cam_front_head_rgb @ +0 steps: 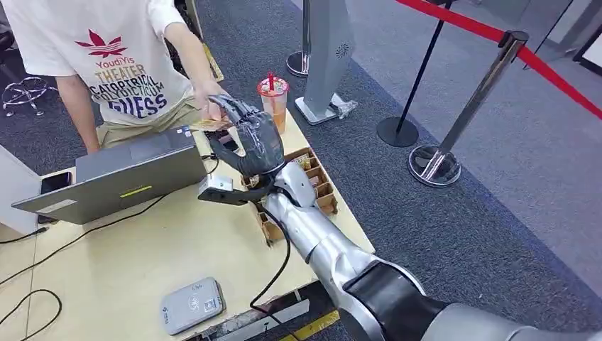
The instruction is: Pass the card to the sensor for recognition and then transmit it.
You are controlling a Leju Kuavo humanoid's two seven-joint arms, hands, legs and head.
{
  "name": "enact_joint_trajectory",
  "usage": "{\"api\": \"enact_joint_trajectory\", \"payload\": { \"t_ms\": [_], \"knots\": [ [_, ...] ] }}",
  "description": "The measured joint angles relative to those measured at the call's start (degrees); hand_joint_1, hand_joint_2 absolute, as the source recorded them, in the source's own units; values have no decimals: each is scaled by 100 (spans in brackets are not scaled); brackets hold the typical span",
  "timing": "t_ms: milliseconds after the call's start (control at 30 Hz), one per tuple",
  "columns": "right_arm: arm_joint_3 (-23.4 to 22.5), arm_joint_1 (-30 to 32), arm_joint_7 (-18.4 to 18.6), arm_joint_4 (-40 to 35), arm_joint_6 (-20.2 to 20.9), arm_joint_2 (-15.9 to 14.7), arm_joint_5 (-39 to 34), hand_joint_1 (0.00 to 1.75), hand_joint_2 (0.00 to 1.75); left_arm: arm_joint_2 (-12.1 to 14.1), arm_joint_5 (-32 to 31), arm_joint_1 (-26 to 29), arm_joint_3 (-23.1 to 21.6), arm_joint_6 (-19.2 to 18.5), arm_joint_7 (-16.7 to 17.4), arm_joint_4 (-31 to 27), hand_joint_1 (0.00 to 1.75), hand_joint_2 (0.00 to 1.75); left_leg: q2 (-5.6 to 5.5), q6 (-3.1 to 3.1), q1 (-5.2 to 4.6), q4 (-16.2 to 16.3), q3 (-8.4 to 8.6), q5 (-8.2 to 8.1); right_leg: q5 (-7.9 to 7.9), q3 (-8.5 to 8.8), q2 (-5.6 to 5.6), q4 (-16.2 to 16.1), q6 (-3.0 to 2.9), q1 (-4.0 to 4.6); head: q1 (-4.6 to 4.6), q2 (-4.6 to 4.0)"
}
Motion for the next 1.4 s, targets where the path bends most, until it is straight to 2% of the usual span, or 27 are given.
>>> {"api": "enact_joint_trajectory", "payload": {
  "t_ms": [267,367,500,567,600,633,767,900,933,1000,1033,1100,1133,1167,1233,1300,1367,1400],
  "knots": [
    [52,-25,30,238,2,2,-832,0,175,11,92,17,0,33,-30,0,0,0,0,0,1,0,0,0,-1,0,0,0,0,0,2,0],
    [313,-1,344,236,24,-39,-1197,0,175,13,125,22,0,33,-37,0,0,0,1,0,1,0,1,0,-1,-3,1,0,0,0,0,0],
    [940,185,853,-96,26,-273,-1463,2,175,13,195,50,7,33,-37,2,0,0,1,0,0,0,0,0,-1,-3,1,0,0,0,0,0],
    [1230,318,1134,-362,18,-448,-1408,23,175,13,216,59,13,33,-37,0,0,0,0,0,0,0,0,-1,-1,-3,0,-1,0,0,2,0],
    [1343,383,1231,-481,17,-527,-1369,23,175,13,225,69,15,33,-39,0,0,0,-1,1,-1,0,-1,-1,-1,-3,-1,-2,1,0,2,0],
    [1456,453,1351,-628,13,-621,-1312,65,175,13,236,80,17,37,-44,0,0,0,-1,3,-1,0,0,-3,-1,-3,0,-3,1,0,0,0],
    [1742,763,1748,-1229,0,-1037,-972,72,175,13,269,90,20,52,-59,0,0,0,-2,4,-1,1,-1,-4,-2,-2,-2,-5,2,-1,0,0],
    [1777,1180,2011,-1801,-2,-1445,-431,89,175,13,286,109,26,52,-68,0,0,0,-3,3,-2,1,-2,-6,-2,-2,-1,-6,2,-1,2,0],
    [1777,1284,2076,-1928,-2,-1522,-293,87,175,13,297,110,33,52,-68,0,0,0,-2,3,-2,1,-2,-6,-2,-2,-1,-6,2,-1,0,0],
    [1777,1479,2205,-2174,-2,-1687,-16,105,175,13,310,111,42,52,-68,0,0,0,-3,3,-1,1,-2,-7,-2,-3,-2,-6,2,-1,2,0],
    [1777,1554,2292,-2279,2,-1754,106,106,175,13,321,112,52,52,-66,0,0,0,-3,3,-1,0,-2,-7,-2,-3,-2,-6,2,-1,2,0],
    [1779,1672,2420,-2444,46,-1873,310,106,175,13,352,111,72,55,-55,0,0,0,-2,3,0,0,-2,-7,-2,-3,-1,-6,2,-1,0,0],
    [1784,1717,2499,-2524,90,-1943,419,87,175,13,365,111,85,59,-55,0,0,0,-2,3,0,0,-1,-7,-2,-3,-1,-6,2,-1,0,0],
    [1788,1749,2568,-2588,149,-2000,518,94,175,13,372,111,109,66,-55,0,0,0,-2,3,0,0,-1,-7,-2,-3,-1,-6,2,-1,0,0],
    [1799,1811,2699,-2709,299,-2111,692,87,175,11,391,111,147,81,-53,0,0,0,-2,3,1,0,-1,-6,-2,-3,-1,-6,2,-1,2,0],
    [1803,1890,2809,-2835,426,-2199,841,89,175,11,404,112,164,83,-55,0,0,0,-3,3,0,0,-1,-6,-2,-2,-2,-6,2,-1,0,0],
    [1803,1968,2903,-2937,551,-2247,966,66,175,11,404,112,168,83,-52,0,0,0,-2,3,0,0,-2,-6,-2,-2,-1,-6,2,-1,0,0],
    [1805,2005,2942,-2990,617,-2269,1038,66,175,11,404,110,171,83,-50,0,0,0,-2,3,0,0,-1,-6,-2,-2,0,-6,2,-1,0,0]
  ]
}}
